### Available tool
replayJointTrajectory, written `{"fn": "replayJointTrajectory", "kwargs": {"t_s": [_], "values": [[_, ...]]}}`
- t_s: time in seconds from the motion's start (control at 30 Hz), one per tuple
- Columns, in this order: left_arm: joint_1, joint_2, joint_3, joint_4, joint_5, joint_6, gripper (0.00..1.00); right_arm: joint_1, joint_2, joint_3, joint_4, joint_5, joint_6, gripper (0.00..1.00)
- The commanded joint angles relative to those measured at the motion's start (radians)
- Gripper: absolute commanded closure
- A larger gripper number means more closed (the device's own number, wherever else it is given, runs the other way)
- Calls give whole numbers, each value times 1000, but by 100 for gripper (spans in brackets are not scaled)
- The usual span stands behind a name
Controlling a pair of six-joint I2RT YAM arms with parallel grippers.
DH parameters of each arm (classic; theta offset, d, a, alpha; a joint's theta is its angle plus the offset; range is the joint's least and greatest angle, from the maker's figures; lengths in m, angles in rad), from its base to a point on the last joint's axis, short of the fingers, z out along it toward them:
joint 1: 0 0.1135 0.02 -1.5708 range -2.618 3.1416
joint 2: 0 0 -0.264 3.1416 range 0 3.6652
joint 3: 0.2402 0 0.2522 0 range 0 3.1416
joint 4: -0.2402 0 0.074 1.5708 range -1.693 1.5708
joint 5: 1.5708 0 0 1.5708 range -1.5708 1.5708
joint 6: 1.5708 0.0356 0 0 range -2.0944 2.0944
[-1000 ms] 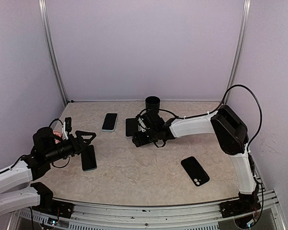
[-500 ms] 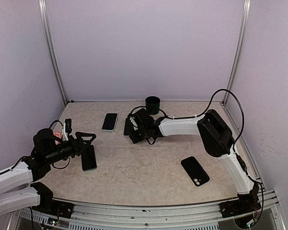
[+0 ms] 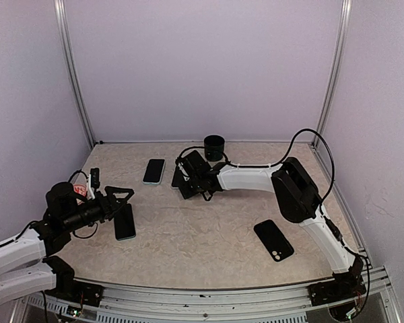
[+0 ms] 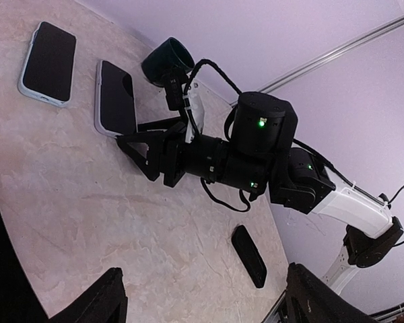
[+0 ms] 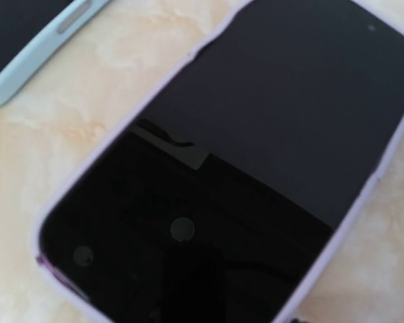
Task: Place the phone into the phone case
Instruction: Move the phone with the phone case to the center of the board.
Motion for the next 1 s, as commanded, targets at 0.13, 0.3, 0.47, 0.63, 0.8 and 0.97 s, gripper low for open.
{"fn": "replayJointTrajectory", "kwargs": {"t_s": [0.13,0.3,0.47,0.63,0.8,0.97], "values": [[7,-8,-9,-39,-34,-14,20,-28,37,8,-50,85,12,43],[7,32,8,-133,-84,-25,7,-27,7,-27,-29,84,-1,30],[6,45,38,-254,-159,-29,1,0,-91,-131,23,46,-11,15],[3,31,59,-362,-233,-44,1,44,-228,-255,60,26,-15,4],[0,50,57,-423,-326,-73,1,81,-360,-397,107,-28,18,2],[1,123,64,-424,-391,-103,1,92,-495,-574,240,-247,93,1]]}}
